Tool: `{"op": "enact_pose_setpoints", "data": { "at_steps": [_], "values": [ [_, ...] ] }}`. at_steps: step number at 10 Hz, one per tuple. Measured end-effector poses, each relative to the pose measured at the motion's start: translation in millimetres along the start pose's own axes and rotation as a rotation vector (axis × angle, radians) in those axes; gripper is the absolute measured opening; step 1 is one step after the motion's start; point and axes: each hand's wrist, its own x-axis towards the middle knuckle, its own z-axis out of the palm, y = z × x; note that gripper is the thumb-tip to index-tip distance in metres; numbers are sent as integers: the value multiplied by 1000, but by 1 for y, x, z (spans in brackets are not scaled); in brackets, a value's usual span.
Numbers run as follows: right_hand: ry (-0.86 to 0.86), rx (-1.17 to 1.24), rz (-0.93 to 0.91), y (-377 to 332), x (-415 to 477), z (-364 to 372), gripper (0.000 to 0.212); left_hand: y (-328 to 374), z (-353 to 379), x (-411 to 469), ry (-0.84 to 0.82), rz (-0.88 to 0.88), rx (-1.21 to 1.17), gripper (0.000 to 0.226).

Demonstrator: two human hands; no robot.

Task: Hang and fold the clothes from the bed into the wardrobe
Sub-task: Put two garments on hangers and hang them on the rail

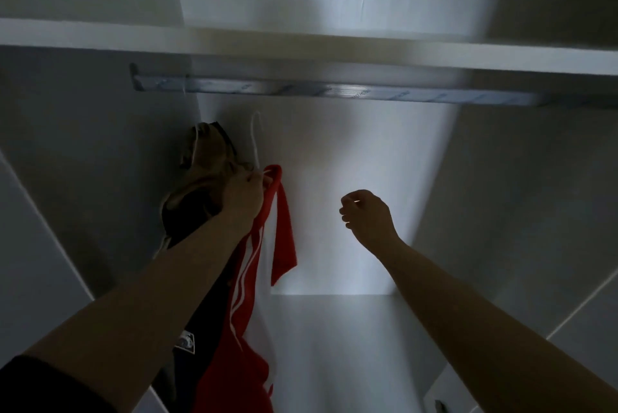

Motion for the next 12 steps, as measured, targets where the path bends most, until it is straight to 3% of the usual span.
{"op": "enact_pose_setpoints", "data": {
  "at_steps": [4, 6, 8, 9, 10, 11, 12],
  "values": [
    [44, -100, 7, 4, 24, 37, 21, 9, -29, 84, 96, 95, -45, 33],
    [54, -95, 3, -7, 32, 46, 21, 10, -37, 101, 112, 36, -113, 37],
    [58, -112, 29, -4, 31, 47, 21, 8, -34, 109, 118, 149, -29, 34],
    [69, -108, 40, -2, 30, 46, 20, 18, -42, 117, 99, 189, 12, 30],
    [69, -109, 55, 1, 25, 49, 20, 10, -45, 118, -30, 174, 54, 19],
    [60, -111, 73, 4, 20, 51, 19, -9, -43, 115, -128, 125, 75, 31],
    [66, -115, 80, 7, 18, 49, 17, -14, -43, 113, -117, 146, 141, 41]
  ]
}}
